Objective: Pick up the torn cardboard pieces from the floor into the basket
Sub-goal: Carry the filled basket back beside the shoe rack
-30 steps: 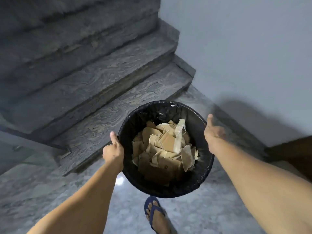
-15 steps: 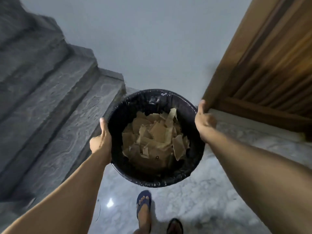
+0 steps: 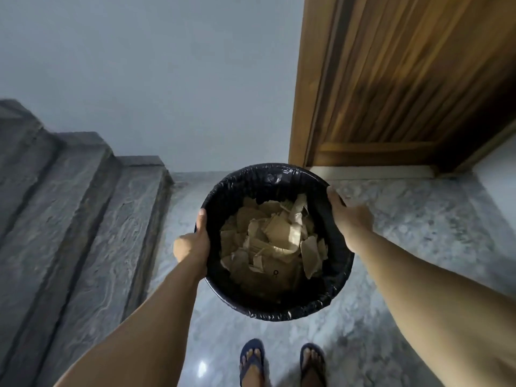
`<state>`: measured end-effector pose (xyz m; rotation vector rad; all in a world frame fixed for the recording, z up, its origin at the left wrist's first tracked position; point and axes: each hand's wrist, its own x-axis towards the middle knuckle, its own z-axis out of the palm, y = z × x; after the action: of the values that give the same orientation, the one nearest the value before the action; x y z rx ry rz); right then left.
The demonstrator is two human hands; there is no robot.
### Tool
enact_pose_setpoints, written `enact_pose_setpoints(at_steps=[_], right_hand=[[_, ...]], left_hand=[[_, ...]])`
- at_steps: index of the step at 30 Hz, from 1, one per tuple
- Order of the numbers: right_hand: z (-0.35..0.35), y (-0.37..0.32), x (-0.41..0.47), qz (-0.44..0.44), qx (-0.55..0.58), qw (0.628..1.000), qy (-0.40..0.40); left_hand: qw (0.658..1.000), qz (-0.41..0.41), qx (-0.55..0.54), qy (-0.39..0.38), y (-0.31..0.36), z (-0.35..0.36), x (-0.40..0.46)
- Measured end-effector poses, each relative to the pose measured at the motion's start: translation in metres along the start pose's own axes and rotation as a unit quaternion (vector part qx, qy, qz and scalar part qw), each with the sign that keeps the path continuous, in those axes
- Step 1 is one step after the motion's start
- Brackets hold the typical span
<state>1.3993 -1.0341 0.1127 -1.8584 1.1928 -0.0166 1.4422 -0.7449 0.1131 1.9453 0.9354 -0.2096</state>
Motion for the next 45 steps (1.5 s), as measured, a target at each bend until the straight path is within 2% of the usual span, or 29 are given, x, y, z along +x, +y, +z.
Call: enact_pose_setpoints(at_steps=[10,20,32,45], right_hand=[[-0.047,0.031,-0.045,0.04,0.004,0.995,0.097],[-0.095,0.086,-0.092,0.138,0.04,0.972,0.184],[-0.197,0.221,-0.196,0.23,0.14,0.919,0.289],[-0.273,0.378,-0.407,0.333,0.251,0.813,0.406]], left_hand=[[0.992,0.048,0.08,-0.088,0.01,0.002,-0.024],[0.958,0.128,0.169,-0.193,0.018,0.013,-0.068],[0.874,0.24,0.267,-0.328,-0.028,0.056,-0.195],[0.758,0.322,0.323,-0.466,-0.165,0.032,-0.367]])
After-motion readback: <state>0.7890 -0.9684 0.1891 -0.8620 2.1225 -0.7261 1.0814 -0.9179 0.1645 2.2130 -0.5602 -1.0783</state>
